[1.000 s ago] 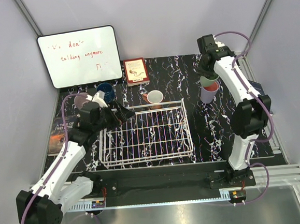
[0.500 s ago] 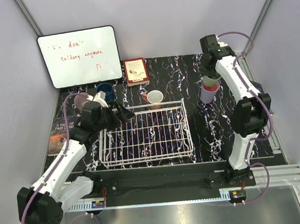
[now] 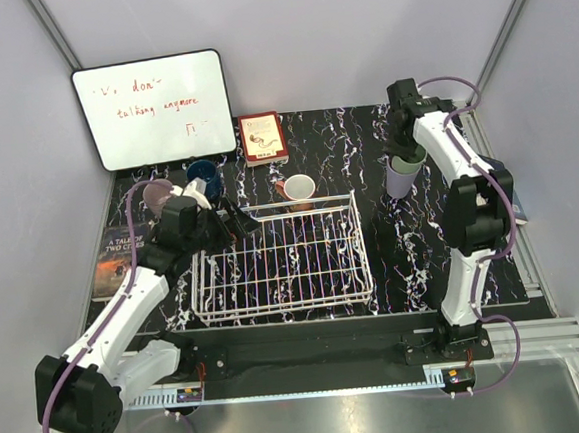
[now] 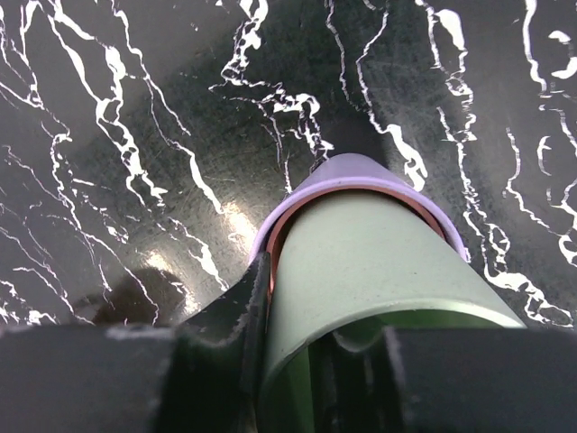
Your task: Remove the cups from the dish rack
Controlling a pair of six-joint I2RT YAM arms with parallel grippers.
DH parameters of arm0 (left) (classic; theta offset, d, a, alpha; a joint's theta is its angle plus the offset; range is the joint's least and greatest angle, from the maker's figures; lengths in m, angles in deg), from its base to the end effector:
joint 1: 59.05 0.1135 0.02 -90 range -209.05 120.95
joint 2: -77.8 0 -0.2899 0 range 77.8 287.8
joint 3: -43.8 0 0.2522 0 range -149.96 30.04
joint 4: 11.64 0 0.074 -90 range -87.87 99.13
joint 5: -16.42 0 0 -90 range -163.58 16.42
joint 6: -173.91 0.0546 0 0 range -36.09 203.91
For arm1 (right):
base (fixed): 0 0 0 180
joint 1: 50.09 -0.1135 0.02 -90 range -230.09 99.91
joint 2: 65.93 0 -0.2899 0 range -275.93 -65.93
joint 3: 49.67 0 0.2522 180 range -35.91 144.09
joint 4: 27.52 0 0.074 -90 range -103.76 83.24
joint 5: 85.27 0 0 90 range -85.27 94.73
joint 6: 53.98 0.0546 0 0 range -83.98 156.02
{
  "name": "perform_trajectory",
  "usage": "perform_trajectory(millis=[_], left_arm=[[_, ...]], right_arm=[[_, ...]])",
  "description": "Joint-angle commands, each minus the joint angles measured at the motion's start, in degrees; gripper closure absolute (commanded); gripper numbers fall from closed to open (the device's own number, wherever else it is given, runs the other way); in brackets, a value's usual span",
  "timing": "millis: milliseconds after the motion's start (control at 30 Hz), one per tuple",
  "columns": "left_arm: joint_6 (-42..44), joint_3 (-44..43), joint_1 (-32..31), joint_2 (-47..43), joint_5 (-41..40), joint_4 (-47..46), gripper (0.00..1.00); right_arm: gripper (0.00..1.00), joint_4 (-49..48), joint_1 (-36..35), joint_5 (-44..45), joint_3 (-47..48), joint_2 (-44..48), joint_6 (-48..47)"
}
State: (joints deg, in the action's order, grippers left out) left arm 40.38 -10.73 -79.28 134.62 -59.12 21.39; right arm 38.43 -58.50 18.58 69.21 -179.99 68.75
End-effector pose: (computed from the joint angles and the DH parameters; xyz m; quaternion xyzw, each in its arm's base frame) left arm 0.1988 -0.0878 0.2727 -0.1213 0.8748 -0.3356 0.3278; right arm 0.4479 0.0530 0.2882 0.2319 0.9335 -0.0224 0.2727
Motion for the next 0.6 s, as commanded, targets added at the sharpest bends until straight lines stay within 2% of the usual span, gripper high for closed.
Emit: perform_trajectory(millis=[0, 133, 367, 400, 500, 567], left_arm=[[0.8, -1.8, 0.0, 0.0, -0.4, -1.2, 0.03], [0.9, -1.9, 0.0, 0.0, -0.7, -1.2, 0.03], [1.2, -1.9, 0.1, -0.7, -1.0, -1.2, 0.03], [1.1, -1.9, 0.1, -0.7, -1.1, -1.2, 0.03], [1.1, -1.9, 0.0, -1.0, -1.0, -1.0, 0.03], [1.2, -1.9, 0.0, -1.4, -1.1, -0.8, 0.03]], right_arm=[[0.70, -2.3, 0.1, -2.1, 1.0, 0.5, -1.3], [0.61, -3.6, 0.1, -2.2, 1.0, 4.3, -1.3], [0.30, -10.2, -0.6, -5.2, -2.5, 15.3, -0.7], [0.24, -10.3, -0.9, -5.0, -2.6, 17.4, -0.7], [0.17, -10.9, -2.3, -5.2, -3.7, 21.5, -1.3], [0.17, -13.6, -3.5, -6.6, -7.2, 24.6, -2.2]])
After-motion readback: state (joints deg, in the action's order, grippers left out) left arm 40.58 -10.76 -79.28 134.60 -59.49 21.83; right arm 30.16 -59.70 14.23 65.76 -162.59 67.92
